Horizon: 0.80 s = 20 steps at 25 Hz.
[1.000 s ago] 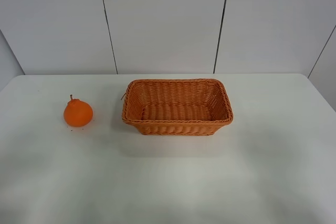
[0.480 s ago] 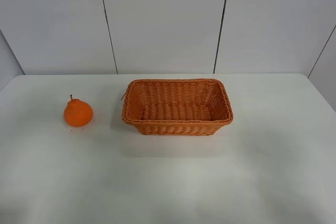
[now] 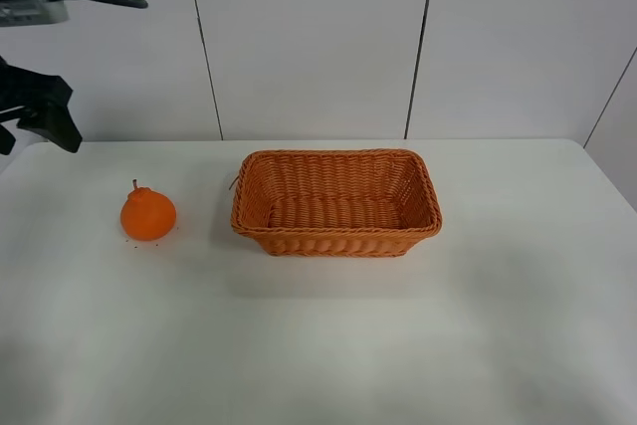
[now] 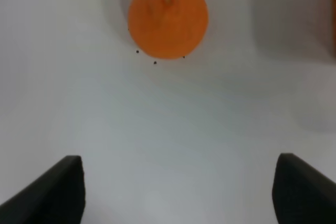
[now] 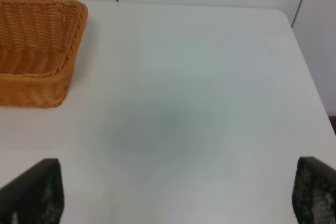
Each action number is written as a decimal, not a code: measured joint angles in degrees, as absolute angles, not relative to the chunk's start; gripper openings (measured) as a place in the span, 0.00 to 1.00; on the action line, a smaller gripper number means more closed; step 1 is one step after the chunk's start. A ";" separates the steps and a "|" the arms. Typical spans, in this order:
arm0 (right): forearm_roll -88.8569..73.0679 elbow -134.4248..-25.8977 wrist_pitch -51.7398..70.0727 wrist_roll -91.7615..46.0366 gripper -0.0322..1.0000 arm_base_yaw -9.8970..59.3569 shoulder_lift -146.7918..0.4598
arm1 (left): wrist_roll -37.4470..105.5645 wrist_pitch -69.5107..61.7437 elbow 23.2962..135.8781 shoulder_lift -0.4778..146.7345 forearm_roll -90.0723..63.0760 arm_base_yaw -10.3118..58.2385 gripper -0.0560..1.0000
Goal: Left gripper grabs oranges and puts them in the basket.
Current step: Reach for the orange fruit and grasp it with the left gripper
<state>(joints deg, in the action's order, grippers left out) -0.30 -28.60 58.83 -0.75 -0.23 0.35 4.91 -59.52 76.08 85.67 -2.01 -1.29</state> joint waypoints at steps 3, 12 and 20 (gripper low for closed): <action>-0.30 -28.60 58.83 -0.75 0.70 -0.23 0.35 | 4.96 -60.88 82.11 94.36 -2.01 -1.29 0.85; -0.30 -28.60 58.83 -0.75 0.70 -0.23 0.35 | 5.11 -61.22 96.65 113.19 -4.06 -1.29 0.85; -0.30 -28.60 58.83 -0.75 0.70 -0.23 0.35 | 6.17 -60.02 98.87 121.46 -4.28 -1.29 0.85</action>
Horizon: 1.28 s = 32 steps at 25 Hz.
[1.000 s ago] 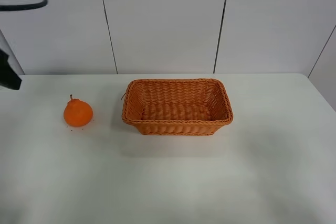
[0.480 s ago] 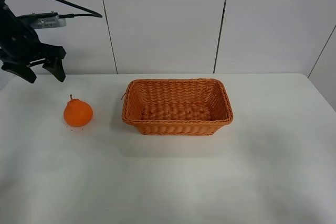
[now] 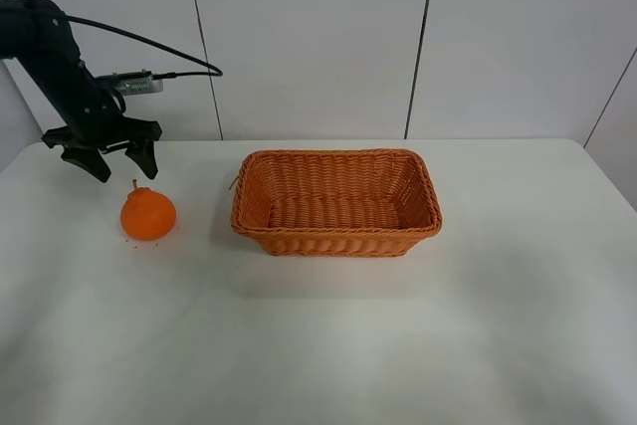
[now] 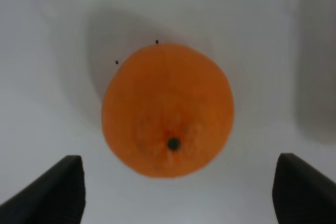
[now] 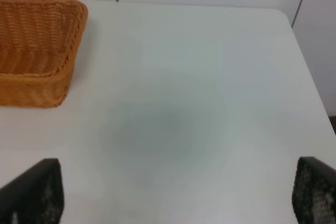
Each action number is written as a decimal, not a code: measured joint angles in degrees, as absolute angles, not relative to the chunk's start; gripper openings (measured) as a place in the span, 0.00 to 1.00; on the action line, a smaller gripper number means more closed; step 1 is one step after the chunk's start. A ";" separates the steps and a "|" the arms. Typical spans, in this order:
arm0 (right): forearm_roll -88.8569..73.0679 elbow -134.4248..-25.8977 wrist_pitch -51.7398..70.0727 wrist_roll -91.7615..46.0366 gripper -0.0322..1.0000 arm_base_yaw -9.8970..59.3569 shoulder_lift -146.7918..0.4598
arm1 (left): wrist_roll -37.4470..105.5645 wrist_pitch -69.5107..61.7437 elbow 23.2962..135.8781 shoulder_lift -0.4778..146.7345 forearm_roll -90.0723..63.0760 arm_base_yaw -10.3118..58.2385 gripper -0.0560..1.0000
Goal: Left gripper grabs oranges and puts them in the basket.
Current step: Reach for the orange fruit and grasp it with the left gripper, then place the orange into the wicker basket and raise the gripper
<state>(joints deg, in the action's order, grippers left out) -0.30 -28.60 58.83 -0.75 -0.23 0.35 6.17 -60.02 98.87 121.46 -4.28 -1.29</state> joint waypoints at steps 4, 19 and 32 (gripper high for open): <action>-0.30 -28.60 58.83 -0.75 0.70 -0.23 0.35 | 6.23 -57.79 98.87 123.27 -4.62 -1.29 0.85; -0.30 -28.60 58.83 -0.75 0.70 -0.23 0.35 | 6.65 -56.22 98.62 130.04 -5.79 -1.29 0.85; -0.30 -28.60 58.83 -0.75 0.70 -0.23 0.35 | 6.65 -58.34 97.88 130.09 -5.80 -1.29 0.25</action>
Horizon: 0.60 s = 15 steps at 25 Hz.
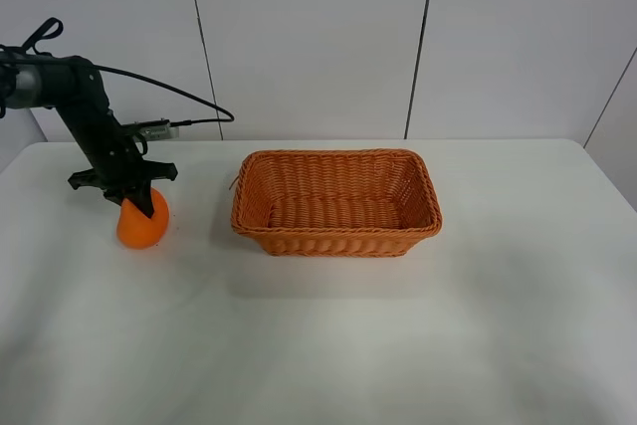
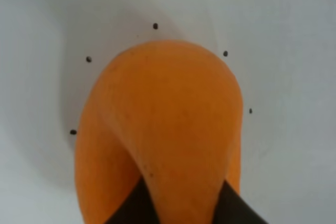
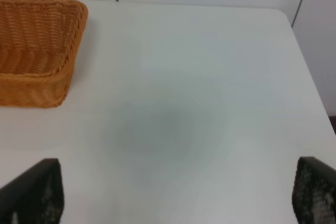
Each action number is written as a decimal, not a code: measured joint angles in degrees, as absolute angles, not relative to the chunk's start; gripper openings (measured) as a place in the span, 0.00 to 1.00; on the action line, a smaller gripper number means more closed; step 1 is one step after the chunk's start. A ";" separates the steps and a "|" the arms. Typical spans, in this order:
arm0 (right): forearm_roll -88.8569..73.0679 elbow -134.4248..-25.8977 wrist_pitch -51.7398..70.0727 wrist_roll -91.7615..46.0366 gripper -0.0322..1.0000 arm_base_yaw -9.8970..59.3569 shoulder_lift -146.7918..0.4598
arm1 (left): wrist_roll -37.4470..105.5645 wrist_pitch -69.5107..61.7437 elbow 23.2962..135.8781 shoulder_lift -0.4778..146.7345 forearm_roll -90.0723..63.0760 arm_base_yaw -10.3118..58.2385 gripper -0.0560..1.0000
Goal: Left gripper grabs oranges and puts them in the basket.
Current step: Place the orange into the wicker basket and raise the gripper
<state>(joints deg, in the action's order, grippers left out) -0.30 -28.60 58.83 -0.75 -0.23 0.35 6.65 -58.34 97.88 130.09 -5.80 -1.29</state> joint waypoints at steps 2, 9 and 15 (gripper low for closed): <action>-0.30 -28.60 58.83 -0.75 0.70 -0.23 0.35 | 6.65 -59.01 98.58 129.22 -5.74 -1.29 0.25; -0.30 -28.60 58.83 -0.75 0.70 -0.23 0.35 | 6.59 -63.69 104.01 121.39 -5.79 -1.29 0.25; -0.30 -28.60 58.83 -0.75 0.70 -0.23 0.35 | 5.13 -66.88 108.10 117.16 -5.74 -1.21 0.25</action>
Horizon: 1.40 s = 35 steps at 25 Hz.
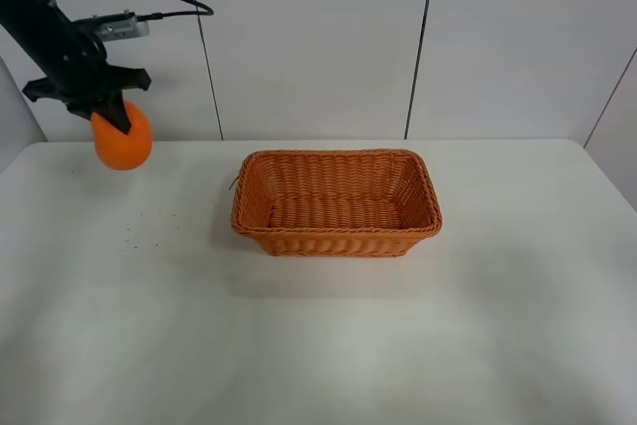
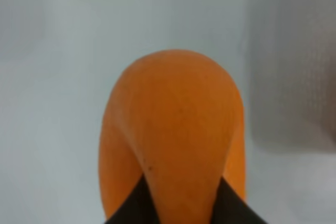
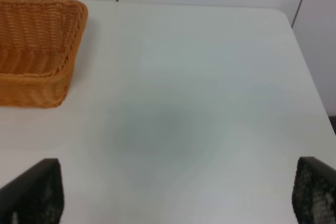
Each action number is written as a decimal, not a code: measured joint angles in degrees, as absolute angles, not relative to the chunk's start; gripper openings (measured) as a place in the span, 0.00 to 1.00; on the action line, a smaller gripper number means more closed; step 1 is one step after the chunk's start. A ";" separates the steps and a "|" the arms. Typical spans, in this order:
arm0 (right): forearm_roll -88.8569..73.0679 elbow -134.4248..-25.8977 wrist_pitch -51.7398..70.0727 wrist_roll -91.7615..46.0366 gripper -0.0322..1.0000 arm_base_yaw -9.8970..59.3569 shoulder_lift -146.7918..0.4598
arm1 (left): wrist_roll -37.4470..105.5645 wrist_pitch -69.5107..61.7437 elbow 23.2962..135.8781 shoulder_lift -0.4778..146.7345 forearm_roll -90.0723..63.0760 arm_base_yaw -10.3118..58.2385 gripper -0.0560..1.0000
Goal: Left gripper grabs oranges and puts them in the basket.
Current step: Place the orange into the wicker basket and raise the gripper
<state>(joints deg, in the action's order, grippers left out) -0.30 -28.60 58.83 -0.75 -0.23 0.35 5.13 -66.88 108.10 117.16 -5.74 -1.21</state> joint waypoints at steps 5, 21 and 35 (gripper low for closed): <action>-0.30 -28.60 58.83 -0.75 0.70 -0.23 0.35 | 4.00 -68.10 111.36 117.23 -4.68 1.97 0.25; -0.30 -28.60 58.83 -0.75 0.70 -0.23 0.35 | 1.94 -66.70 122.17 125.81 -5.77 27.67 0.25; -0.30 -28.60 58.83 -0.75 0.70 -0.23 0.35 | 3.01 -59.38 122.19 137.82 -5.74 32.49 0.26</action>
